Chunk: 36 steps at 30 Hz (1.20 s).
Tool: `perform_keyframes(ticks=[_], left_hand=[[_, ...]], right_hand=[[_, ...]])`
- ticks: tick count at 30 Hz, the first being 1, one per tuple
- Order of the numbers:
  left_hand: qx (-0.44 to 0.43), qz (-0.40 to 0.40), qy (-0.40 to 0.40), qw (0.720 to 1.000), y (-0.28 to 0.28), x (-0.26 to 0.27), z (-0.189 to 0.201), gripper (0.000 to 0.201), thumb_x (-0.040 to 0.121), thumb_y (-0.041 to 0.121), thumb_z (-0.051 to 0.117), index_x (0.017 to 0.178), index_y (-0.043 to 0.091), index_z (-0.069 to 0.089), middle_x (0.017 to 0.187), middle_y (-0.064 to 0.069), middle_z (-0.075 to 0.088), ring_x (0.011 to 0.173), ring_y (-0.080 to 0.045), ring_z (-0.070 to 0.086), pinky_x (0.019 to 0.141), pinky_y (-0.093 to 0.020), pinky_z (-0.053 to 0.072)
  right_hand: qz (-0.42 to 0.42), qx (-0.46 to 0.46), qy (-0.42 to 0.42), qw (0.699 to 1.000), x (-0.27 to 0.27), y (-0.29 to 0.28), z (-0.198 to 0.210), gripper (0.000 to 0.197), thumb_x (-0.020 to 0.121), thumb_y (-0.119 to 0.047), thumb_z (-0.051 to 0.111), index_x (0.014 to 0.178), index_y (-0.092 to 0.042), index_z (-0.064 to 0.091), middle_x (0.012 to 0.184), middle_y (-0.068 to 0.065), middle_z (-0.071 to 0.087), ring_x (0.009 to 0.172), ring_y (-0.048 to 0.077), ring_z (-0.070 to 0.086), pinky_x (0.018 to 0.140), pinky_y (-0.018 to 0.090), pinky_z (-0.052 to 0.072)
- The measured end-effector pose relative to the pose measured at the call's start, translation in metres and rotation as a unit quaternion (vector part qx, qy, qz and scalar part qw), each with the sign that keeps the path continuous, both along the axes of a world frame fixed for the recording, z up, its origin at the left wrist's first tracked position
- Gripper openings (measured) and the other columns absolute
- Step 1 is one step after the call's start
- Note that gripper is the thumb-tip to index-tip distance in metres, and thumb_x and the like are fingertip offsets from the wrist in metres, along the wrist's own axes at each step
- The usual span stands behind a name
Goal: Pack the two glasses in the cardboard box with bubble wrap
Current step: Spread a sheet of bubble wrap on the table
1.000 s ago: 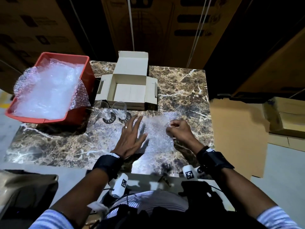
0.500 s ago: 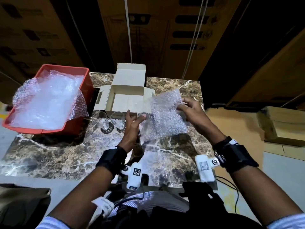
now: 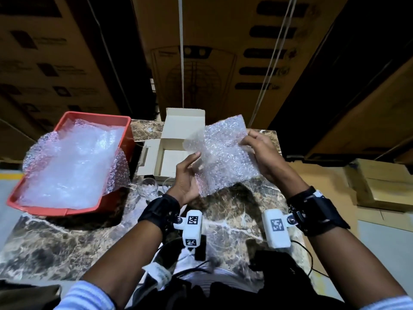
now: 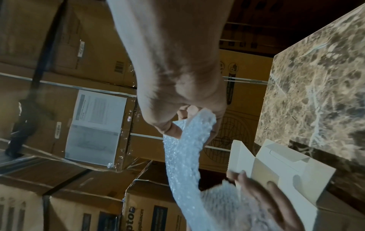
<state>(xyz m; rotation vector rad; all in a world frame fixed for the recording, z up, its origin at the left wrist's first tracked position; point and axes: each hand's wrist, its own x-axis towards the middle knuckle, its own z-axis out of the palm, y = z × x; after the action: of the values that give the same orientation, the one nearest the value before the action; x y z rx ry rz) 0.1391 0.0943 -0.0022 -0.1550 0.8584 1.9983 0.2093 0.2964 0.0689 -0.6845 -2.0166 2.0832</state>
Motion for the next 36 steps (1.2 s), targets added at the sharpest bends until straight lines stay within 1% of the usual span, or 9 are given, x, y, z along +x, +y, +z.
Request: perform_keyframes(ticks=[4, 7, 9, 13, 16, 21, 27, 32, 36], left_hand=[[-0.03, 0.014, 0.024, 0.999, -0.007, -0.026, 0.009, 0.013, 0.092, 0.015, 0.063, 0.09, 0.007, 0.072, 0.072, -0.003, 0.074, 0.073, -0.021, 0.073, 0.093, -0.043, 0.052], [-0.146, 0.018, 0.09, 0.985, -0.014, -0.049, 0.015, 0.046, 0.087, 0.017, 0.077, 0.125, -0.004, 0.064, 0.109, -0.01, 0.075, 0.102, -0.029, 0.071, 0.085, -0.043, 0.057], [-0.216, 0.046, 0.141, 0.965, -0.018, -0.064, 0.016, 0.05, 0.083, 0.017, 0.083, 0.126, 0.003, 0.061, 0.114, -0.004, 0.07, 0.113, -0.027, 0.065, 0.081, -0.036, 0.053], [-0.284, 0.068, 0.225, 0.929, -0.029, -0.096, 0.014, 0.082, 0.083, 0.014, 0.084, 0.151, 0.007, 0.04, 0.128, -0.005, 0.063, 0.094, -0.018, 0.071, 0.074, -0.028, 0.054], [-0.336, 0.075, 0.282, 0.896, -0.038, -0.116, 0.011, 0.076, 0.086, 0.003, 0.079, 0.15, 0.014, 0.04, 0.117, -0.012, 0.068, 0.093, -0.023, 0.072, 0.069, -0.031, 0.059], [-0.43, 0.069, 0.397, 0.808, -0.046, -0.132, 0.004, 0.091, 0.083, -0.007, 0.078, 0.155, 0.02, 0.03, 0.139, -0.02, 0.055, 0.088, -0.019, 0.069, 0.059, -0.018, 0.055], [-0.499, 0.027, 0.496, 0.711, -0.046, -0.14, -0.019, 0.099, 0.077, -0.006, 0.082, 0.156, 0.019, 0.028, 0.15, -0.015, 0.046, 0.135, -0.032, 0.047, 0.109, -0.039, 0.046], [-0.522, -0.071, 0.549, 0.649, -0.048, -0.146, -0.031, 0.063, 0.077, -0.016, 0.068, 0.13, 0.017, 0.056, 0.133, -0.009, 0.038, 0.096, -0.029, 0.06, 0.079, -0.042, 0.06], [-0.549, -0.137, 0.574, 0.592, -0.05, -0.155, -0.04, 0.049, 0.077, -0.012, 0.069, 0.116, 0.016, 0.06, 0.131, -0.006, 0.036, 0.094, -0.032, 0.057, 0.078, -0.048, 0.056]], right_hand=[[-0.039, 0.019, -0.003, 0.999, -0.016, 0.013, -0.008, 0.01, 0.081, -0.024, 0.065, 0.089, -0.018, 0.067, 0.104, 0.011, 0.07, 0.093, 0.033, 0.055, 0.082, 0.051, 0.043], [-0.059, 0.032, -0.027, 0.997, -0.025, 0.02, -0.021, 0.008, 0.083, -0.026, 0.07, 0.091, -0.025, 0.071, 0.108, 0.014, 0.073, 0.089, 0.034, 0.058, 0.078, 0.049, 0.046], [-0.068, 0.038, -0.042, 0.996, -0.031, 0.02, -0.03, 0.013, 0.087, -0.022, 0.071, 0.099, -0.027, 0.072, 0.112, 0.013, 0.074, 0.094, 0.036, 0.067, 0.082, 0.049, 0.054], [-0.057, 0.005, -0.066, 0.996, -0.048, 0.012, -0.045, 0.033, 0.088, -0.011, 0.074, 0.12, -0.019, 0.066, 0.117, 0.016, 0.072, 0.09, 0.028, 0.066, 0.076, 0.042, 0.053], [-0.016, -0.003, -0.085, 0.996, -0.057, 0.003, -0.046, 0.06, 0.082, -0.001, 0.078, 0.135, -0.02, 0.057, 0.114, 0.022, 0.071, 0.095, 0.03, 0.072, 0.078, 0.037, 0.06], [0.017, 0.099, -0.098, 0.99, -0.075, -0.015, -0.051, 0.08, 0.081, 0.006, 0.078, 0.139, -0.036, 0.043, 0.108, 0.018, 0.065, 0.089, 0.03, 0.071, 0.067, 0.035, 0.062], [0.057, 0.264, -0.129, 0.954, -0.1, -0.031, -0.074, 0.05, 0.087, 0.007, 0.071, 0.12, -0.027, 0.057, 0.111, 0.009, 0.058, 0.074, 0.025, 0.069, 0.048, 0.027, 0.055], [0.105, 0.402, -0.163, 0.895, -0.114, -0.036, -0.096, 0.037, 0.089, -0.001, 0.072, 0.123, -0.014, 0.068, 0.115, 0.011, 0.066, 0.089, 0.019, 0.061, 0.07, 0.028, 0.051], [0.14, 0.47, -0.166, 0.855, -0.122, -0.044, -0.103, 0.052, 0.087, -0.006, 0.074, 0.137, -0.012, 0.059, 0.118, 0.012, 0.067, 0.101, 0.028, 0.065, 0.083, 0.035, 0.055]])
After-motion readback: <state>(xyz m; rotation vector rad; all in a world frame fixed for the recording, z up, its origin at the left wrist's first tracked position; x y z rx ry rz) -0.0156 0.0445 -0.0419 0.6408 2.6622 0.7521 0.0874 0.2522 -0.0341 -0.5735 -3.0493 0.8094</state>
